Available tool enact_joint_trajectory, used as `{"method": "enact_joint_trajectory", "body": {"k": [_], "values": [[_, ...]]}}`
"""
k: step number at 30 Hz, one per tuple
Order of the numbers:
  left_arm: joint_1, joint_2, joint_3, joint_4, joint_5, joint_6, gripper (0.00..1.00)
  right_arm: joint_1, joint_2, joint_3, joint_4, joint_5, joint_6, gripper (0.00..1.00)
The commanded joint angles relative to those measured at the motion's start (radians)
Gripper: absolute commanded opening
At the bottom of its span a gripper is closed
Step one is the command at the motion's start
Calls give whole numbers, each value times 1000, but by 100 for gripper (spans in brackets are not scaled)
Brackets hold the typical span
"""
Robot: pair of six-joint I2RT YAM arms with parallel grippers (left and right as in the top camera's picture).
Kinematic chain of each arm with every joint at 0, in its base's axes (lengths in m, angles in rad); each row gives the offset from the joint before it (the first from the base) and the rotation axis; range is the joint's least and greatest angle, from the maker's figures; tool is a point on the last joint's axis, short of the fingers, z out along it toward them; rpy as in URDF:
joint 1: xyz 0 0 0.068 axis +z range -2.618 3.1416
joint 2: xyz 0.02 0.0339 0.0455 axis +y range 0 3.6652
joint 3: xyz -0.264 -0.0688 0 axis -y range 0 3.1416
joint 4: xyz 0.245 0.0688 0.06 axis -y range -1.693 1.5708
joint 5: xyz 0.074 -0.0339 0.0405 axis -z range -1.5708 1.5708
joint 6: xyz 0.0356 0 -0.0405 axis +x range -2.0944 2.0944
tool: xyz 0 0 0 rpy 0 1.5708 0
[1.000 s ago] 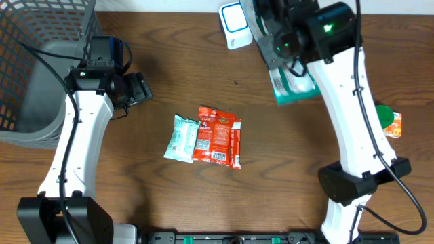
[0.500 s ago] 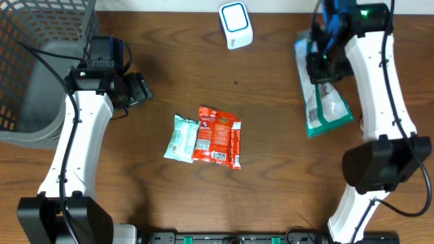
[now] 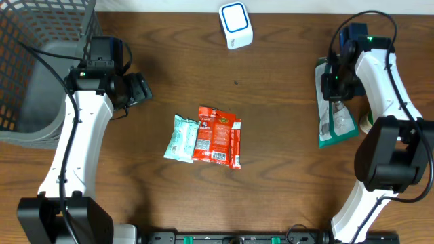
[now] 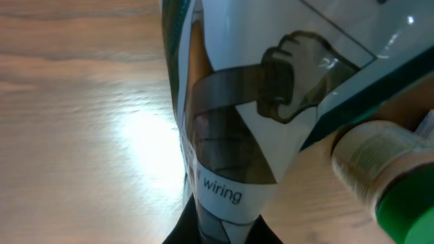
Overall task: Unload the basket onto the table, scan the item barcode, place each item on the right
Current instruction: 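Carry the gloves pack right and lower it onto the table, then release the gloves pack and move the right gripper to the red snack packets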
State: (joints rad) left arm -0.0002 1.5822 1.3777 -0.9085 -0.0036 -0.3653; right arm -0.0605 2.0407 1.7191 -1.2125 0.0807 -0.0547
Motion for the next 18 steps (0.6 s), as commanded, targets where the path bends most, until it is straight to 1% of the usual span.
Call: {"method": "enact_joint_trajectory", "body": {"k": [1, 2, 3, 5, 7, 10, 13, 15, 17, 18], "values": [[2, -6, 5, 0, -9, 6, 86, -12, 0, -56, 42, 62, -14, 33], [2, -6, 5, 0, -9, 6, 86, -12, 0, -65, 51, 62, -14, 48], [2, -6, 5, 0, -9, 6, 86, -12, 0, -71, 56, 62, -14, 56], [2, -6, 5, 0, -9, 6, 86, -12, 0, -83, 72, 67, -14, 67], [2, -6, 5, 0, -9, 6, 86, -12, 0, -85, 80, 74, -14, 73], [2, -6, 5, 0, -9, 6, 86, -12, 0, -85, 97, 76, -14, 77], [2, -6, 5, 0, -9, 6, 86, -10, 0, -84, 103, 50, -14, 77], [2, -6, 5, 0, -9, 6, 86, -8, -1, -84, 111, -86, -14, 76], [2, -6, 5, 0, -9, 6, 86, -5, 0, -84, 126, -281, -14, 72], [2, -6, 5, 0, -9, 6, 87, -3, 0, -84, 127, -355, -14, 69]]}}
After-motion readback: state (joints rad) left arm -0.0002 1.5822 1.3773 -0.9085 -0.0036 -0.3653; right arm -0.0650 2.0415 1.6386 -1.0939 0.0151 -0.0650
